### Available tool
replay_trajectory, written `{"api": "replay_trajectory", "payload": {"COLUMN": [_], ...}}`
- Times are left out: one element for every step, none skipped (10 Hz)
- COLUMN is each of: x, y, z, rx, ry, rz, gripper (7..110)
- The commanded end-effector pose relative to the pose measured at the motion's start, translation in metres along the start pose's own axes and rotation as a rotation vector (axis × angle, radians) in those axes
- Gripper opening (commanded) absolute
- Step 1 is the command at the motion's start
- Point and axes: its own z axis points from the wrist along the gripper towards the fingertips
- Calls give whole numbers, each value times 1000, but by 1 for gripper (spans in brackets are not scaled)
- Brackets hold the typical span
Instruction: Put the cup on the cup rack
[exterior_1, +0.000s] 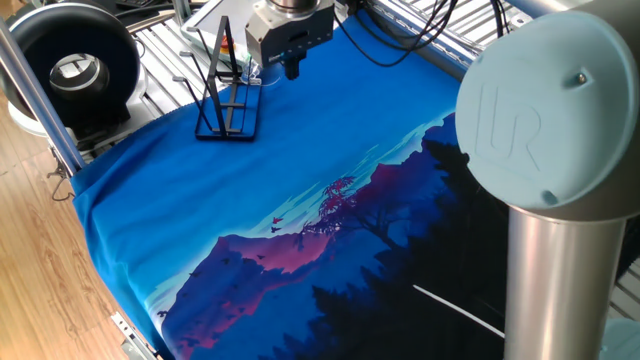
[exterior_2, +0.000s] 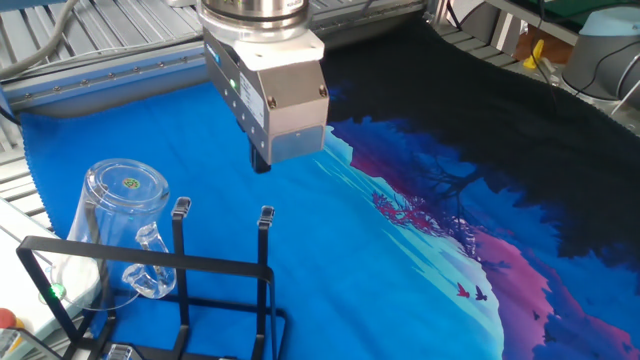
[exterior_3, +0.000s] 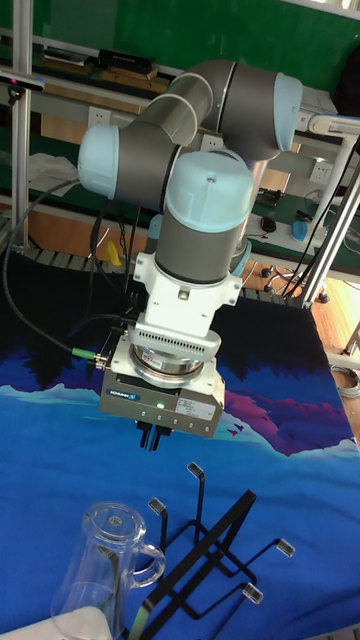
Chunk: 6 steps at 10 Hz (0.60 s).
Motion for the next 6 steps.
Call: {"api": "replay_trajectory", "payload": {"x": [3,-1,-5,-5,-5,-5], "y": [1,4,5,6,6,6], "z": [3,6,10,11,11,12], "rx": [2,-4,-5,-4,-4,-4], "ry": [7,-8,-19,-20,-20,-20], "rz": [-3,-11,-13,-14,-16,-19], "gripper": [7,7,7,7,7,7]}}
